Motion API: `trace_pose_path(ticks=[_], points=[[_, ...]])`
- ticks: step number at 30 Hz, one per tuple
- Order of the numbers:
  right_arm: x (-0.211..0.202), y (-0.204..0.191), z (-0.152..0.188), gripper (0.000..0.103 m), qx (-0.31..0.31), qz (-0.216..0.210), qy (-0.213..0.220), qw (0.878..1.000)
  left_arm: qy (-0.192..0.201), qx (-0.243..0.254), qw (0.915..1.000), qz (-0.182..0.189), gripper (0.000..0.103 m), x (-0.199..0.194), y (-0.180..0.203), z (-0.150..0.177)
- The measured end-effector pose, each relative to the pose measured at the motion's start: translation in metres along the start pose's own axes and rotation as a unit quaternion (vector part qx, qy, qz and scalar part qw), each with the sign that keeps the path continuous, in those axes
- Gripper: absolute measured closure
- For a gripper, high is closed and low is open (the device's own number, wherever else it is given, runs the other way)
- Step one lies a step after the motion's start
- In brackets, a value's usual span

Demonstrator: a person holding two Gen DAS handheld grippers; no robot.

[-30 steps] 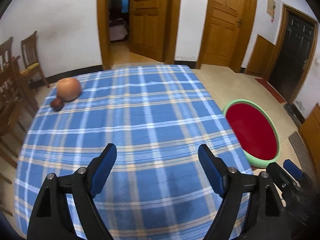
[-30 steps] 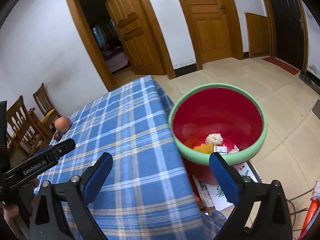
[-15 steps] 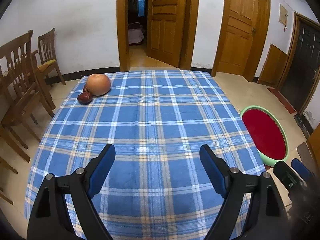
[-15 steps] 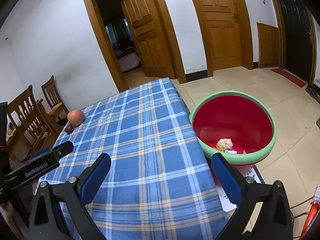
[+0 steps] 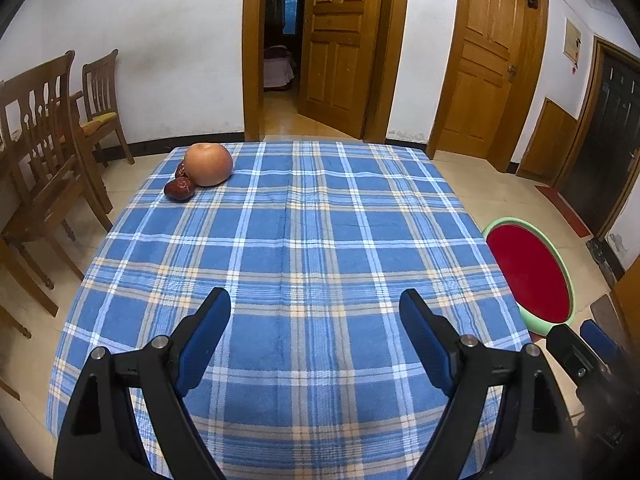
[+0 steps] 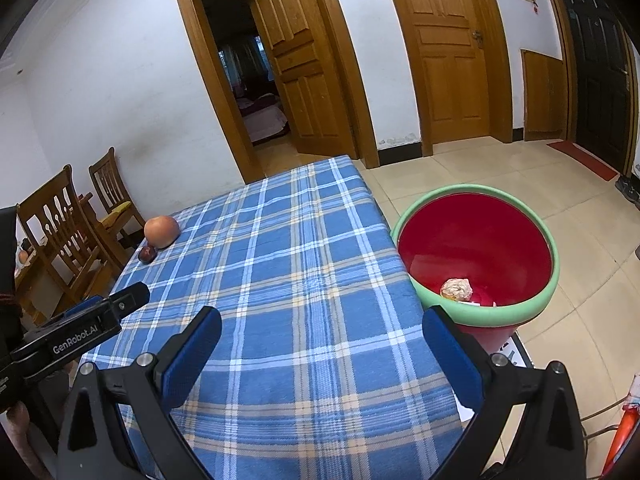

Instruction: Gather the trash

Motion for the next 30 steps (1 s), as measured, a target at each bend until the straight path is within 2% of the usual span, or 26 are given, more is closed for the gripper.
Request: trace_pose_path(ticks=[30], points=[[0.0002,-0.0002,0.0000,0.001,0.001,0.000,0.000,1.000,0.004,0.001,1.0000,-0.002,0.017,-0.0009,-0.0003,-0.0005]])
Point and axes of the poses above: each gripper's, at about its wrist camera, not at the fingertips, and x roughly the way its jaws point, y to its right, z to its underside, the point moved 5 cm from there along x, roughly the way its jaws point, and after that the axes turned 2 degrees about y, right-handed, at the moved point
